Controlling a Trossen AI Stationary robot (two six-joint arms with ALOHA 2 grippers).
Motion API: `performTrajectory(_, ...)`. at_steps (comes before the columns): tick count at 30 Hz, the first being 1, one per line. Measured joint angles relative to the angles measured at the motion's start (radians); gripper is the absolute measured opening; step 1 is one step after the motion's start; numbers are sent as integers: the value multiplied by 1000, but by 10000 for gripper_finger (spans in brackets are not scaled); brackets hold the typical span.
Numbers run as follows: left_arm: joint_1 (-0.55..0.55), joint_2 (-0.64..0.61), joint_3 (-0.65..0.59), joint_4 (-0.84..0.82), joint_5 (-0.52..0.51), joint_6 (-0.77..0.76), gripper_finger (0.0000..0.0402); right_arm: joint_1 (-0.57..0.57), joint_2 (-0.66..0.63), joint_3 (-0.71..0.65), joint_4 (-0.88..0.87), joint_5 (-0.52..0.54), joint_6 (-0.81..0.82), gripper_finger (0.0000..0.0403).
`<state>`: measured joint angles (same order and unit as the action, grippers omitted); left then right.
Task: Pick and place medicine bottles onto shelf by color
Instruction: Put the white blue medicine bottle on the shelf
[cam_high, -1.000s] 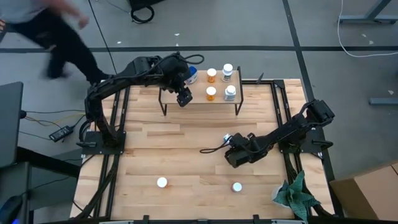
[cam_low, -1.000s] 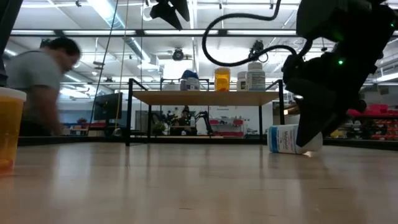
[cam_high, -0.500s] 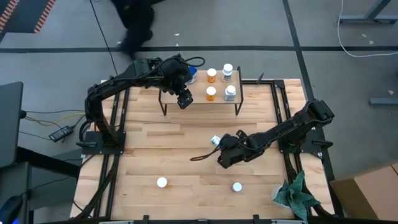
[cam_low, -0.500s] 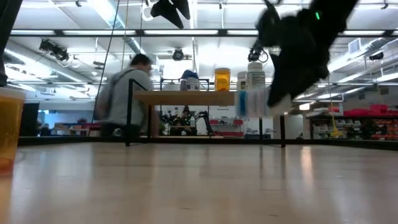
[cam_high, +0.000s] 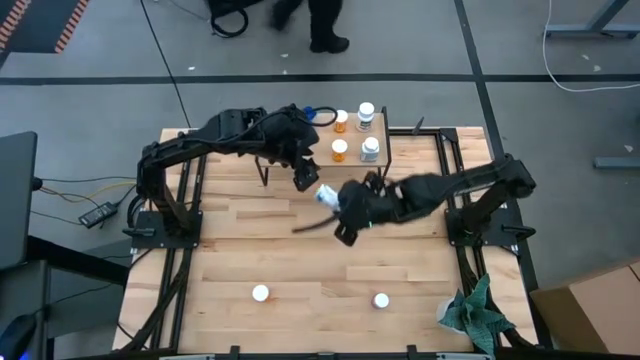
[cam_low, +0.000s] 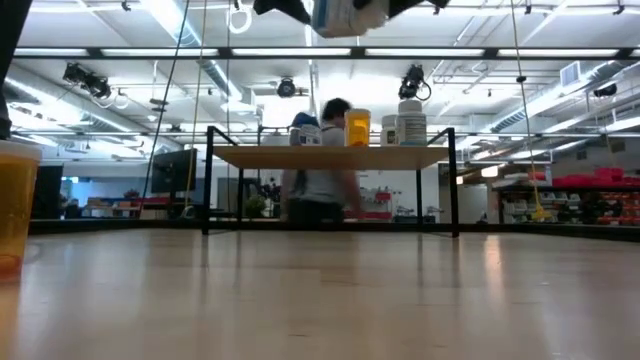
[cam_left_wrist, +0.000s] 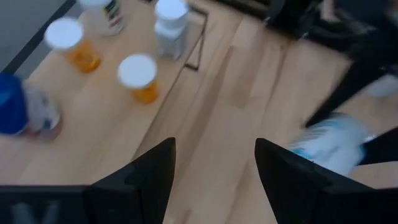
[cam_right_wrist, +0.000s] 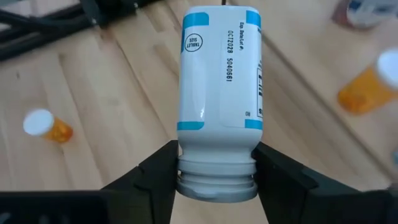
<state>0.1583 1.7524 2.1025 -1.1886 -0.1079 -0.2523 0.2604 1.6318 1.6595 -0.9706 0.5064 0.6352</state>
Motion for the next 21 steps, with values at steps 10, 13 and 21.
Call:
performTrajectory(10,-13,19,0,34,-6,-27,227,-102,0,102,-18,-116,-153,187)
performTrajectory(13,-16,19,0,19,-6,-26,227,-114,1,102,-18,-143,-157,188)
performTrajectory(21,-16,19,0,3,-3,-18,227,-116,-3,102,-15,-162,-155,188)
